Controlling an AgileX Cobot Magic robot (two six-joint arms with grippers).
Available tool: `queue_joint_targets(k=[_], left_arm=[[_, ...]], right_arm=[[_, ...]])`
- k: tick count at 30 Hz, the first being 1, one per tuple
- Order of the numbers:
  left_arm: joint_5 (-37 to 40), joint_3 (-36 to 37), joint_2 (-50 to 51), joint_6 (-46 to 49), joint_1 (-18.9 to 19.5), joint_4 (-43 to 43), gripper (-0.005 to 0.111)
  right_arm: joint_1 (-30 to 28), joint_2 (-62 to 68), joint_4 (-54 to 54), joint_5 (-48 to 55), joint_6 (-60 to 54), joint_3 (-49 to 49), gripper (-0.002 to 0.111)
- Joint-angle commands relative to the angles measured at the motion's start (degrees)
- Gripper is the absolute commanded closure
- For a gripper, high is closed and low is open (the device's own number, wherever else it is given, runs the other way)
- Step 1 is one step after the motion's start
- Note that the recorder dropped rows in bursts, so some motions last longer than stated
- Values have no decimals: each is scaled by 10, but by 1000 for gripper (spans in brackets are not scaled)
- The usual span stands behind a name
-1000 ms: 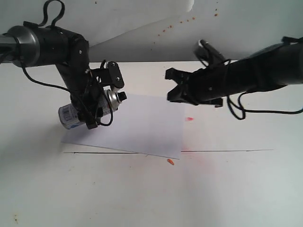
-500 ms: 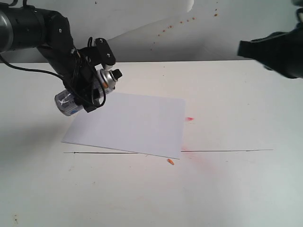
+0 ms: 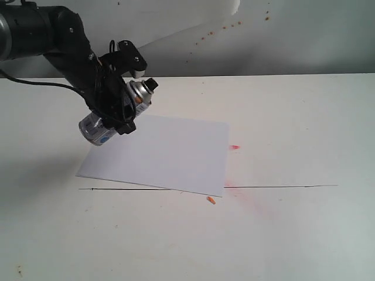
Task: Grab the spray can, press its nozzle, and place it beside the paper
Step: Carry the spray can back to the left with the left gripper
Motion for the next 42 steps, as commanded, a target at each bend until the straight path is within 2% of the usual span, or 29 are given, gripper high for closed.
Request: queue_joint_targets(k=[1, 4, 10, 15, 20, 23, 25, 27, 31, 42], left_arm=[[-19, -7, -11, 0, -2, -66, 107], [-30, -7, -13, 0, 2, -101, 107], [-81, -6, -47, 4, 34, -251, 107], [-139, 29, -98, 68, 66, -354, 107], [-256, 119, -154, 152, 89, -449, 107], [-376, 222, -197, 276, 92, -576, 107], [-407, 266, -206, 349, 92, -654, 107], [-422, 296, -207, 390, 92, -690, 107], [-482, 327, -207, 385, 92, -690, 107], [-464, 327, -206, 382, 92, -691, 107]], right_arm=[[1, -25, 0, -5, -6, 38, 108], [1, -26, 7, -5, -6, 50, 108], [1, -26, 7, 2, -6, 50, 108], [1, -26, 7, 2, -6, 50, 108], [1, -26, 7, 2, -6, 50, 108], [1, -26, 7, 2, -6, 50, 108], [1, -26, 7, 2, -6, 50, 108], [1, -26, 7, 2, -6, 50, 108], [1, -26, 7, 2, -6, 50, 108], [1, -26, 7, 2, -6, 50, 108]])
